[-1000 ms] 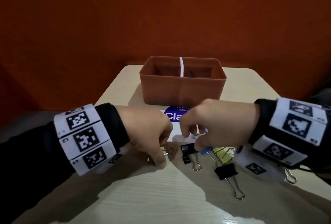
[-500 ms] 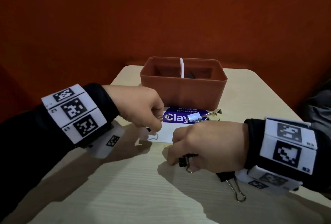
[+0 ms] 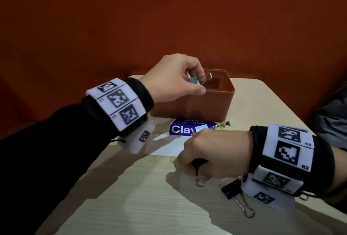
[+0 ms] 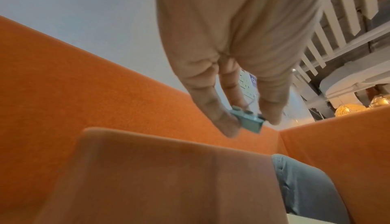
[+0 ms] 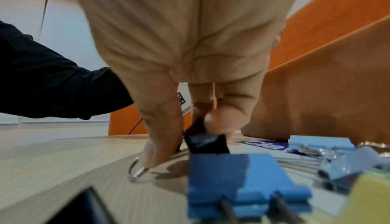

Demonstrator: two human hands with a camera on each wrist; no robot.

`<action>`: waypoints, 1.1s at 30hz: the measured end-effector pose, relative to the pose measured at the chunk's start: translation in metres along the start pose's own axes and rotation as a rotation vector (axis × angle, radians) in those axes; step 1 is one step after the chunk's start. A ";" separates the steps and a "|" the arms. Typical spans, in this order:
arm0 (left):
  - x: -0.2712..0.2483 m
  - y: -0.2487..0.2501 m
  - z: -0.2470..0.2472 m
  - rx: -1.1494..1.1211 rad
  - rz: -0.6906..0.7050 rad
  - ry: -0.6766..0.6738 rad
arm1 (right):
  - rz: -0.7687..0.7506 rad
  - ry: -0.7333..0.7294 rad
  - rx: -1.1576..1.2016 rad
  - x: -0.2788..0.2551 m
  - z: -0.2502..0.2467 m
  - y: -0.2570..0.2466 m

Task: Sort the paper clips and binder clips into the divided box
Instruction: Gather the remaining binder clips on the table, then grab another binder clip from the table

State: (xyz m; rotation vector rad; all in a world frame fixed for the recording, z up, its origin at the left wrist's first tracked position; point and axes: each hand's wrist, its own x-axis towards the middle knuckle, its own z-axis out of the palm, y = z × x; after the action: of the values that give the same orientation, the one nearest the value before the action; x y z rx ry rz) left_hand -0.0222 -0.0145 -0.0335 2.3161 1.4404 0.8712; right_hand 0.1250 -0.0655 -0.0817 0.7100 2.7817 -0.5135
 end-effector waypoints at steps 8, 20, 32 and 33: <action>0.026 -0.009 0.022 0.169 0.059 0.078 | 0.064 0.181 0.078 -0.014 -0.002 0.013; -0.006 -0.021 0.020 0.218 0.063 0.033 | 0.278 1.004 0.478 -0.040 -0.084 0.076; 0.002 -0.018 0.041 0.268 0.002 -0.438 | 0.375 1.181 0.397 -0.011 -0.088 0.091; 0.003 -0.016 0.043 0.277 0.006 -0.452 | 0.389 1.138 0.369 -0.009 -0.087 0.093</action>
State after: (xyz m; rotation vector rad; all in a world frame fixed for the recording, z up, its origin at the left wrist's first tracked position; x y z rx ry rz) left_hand -0.0062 -0.0008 -0.0745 2.4946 1.4162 0.1285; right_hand 0.1684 0.0404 -0.0256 2.1300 3.3341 -0.6920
